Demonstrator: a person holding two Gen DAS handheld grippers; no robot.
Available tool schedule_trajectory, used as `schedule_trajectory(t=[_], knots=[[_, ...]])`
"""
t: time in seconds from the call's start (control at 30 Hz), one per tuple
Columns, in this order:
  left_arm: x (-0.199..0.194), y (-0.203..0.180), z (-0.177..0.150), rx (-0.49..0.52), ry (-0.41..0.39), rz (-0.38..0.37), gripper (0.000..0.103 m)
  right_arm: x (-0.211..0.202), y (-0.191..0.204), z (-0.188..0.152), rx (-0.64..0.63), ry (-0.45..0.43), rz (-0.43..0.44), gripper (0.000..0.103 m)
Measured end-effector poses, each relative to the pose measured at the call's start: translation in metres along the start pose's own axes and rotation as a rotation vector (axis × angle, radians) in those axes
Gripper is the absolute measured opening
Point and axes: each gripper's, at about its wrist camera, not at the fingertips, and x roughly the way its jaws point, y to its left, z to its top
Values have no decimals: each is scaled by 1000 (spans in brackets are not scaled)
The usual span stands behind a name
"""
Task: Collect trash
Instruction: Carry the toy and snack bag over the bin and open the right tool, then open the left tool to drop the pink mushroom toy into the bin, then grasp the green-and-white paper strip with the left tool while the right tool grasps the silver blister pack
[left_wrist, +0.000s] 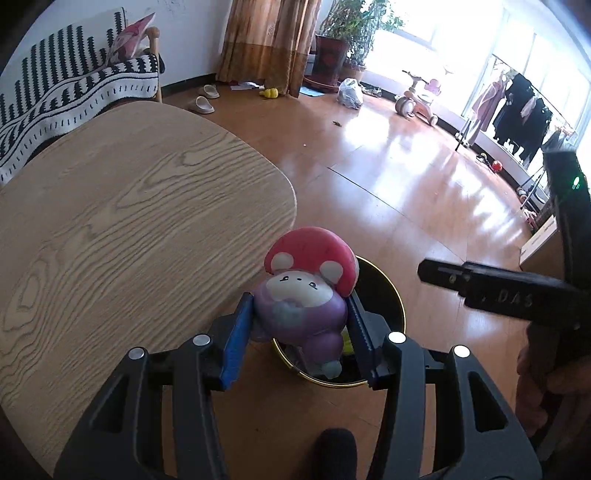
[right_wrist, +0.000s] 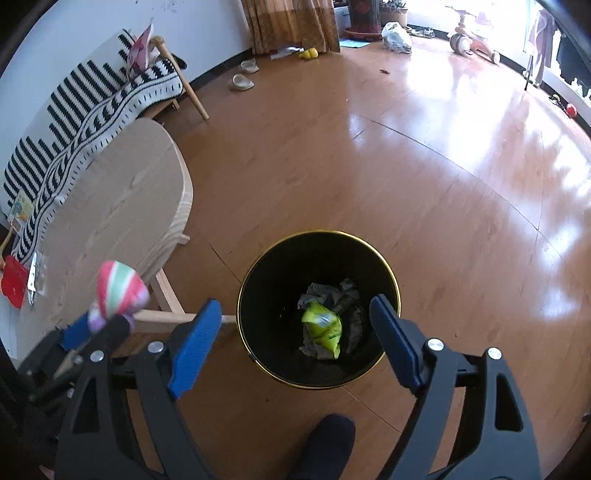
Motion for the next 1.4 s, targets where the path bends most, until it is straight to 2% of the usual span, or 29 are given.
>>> schedule_trajectory(t=[0.43,0.53,0.63,0.87,1.0,1.13,1.2,1.37,1.4], knots=[[51,-27,-2,23,63,-78,50,-24,-22,14,117,-83,1,83],[61,-36,2,30,61,-99,58,-26,-26,15,134,-88,1,83],[65,-44,3,35,46,-108,82,-27,-25,16,127,-91,-1,83],[57,-38,4,60,28,-106,82,-20,-11,21,102,-83,-5,83],[32,-12,5,37,-6,-67,87,-17,15,24,45,-74,5,83],[-2,38,8,16,-46,24,88,-15,52,26,-6,-75,25,83],[-23,72,11,-17,-70,63,88,-12,83,26,-50,-72,45,83],[-82,183,5,-159,-125,211,89,2,171,17,-179,-44,98,83],[-95,213,1,-193,-134,262,89,6,190,15,-207,-35,108,83]])
